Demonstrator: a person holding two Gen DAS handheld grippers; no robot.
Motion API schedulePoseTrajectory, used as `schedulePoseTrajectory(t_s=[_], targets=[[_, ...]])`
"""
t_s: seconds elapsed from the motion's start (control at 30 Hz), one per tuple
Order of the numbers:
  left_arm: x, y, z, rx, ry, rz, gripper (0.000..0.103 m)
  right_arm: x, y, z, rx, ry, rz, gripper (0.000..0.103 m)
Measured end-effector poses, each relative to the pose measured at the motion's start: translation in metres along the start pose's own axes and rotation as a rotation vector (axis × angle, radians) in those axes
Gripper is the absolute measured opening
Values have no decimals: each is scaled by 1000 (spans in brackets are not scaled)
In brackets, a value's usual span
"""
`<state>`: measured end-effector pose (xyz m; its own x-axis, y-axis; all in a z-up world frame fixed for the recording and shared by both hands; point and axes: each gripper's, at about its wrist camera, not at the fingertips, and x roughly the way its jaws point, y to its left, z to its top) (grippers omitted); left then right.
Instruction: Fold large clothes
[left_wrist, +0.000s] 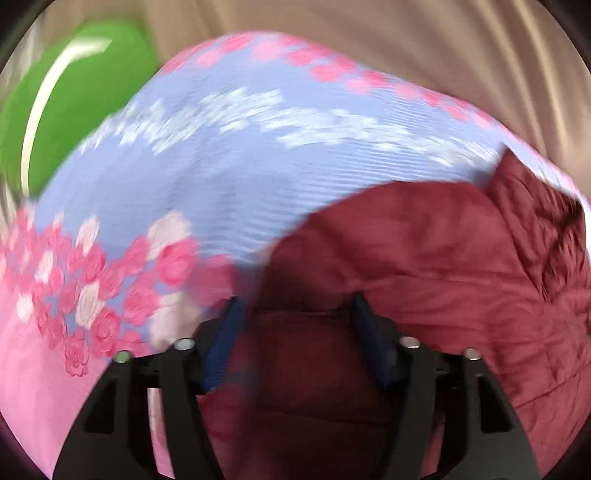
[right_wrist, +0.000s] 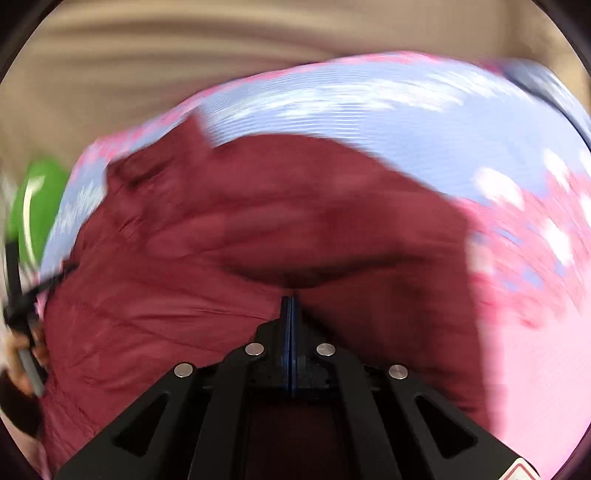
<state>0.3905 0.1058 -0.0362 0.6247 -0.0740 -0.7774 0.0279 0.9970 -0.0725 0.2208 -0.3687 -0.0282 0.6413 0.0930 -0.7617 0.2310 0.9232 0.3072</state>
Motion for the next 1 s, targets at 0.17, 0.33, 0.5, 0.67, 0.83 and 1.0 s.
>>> schedulePoseTrajectory(t_s=[0.17, 0.33, 0.5, 0.67, 0.83, 1.0], targets=[[-30, -4, 24, -42, -53, -66, 57, -30, 15, 36, -22, -90, -40, 14], [-18, -84, 37, 140, -29, -137, 59, 17, 65, 72, -103, 15, 65, 14], [35, -84, 34, 126, 20, -54, 61, 64, 43, 95, -33, 27, -3, 0], [26, -72, 38, 95, -10, -40, 58, 44, 10, 98, 104, -41, 56, 13], [-6, -101, 52, 76, -65, -226, 65, 32, 73, 102, -56, -74, 168, 28], [40, -147, 69, 214, 56, -189, 67, 76, 131, 103, -222, 58, 152, 13]])
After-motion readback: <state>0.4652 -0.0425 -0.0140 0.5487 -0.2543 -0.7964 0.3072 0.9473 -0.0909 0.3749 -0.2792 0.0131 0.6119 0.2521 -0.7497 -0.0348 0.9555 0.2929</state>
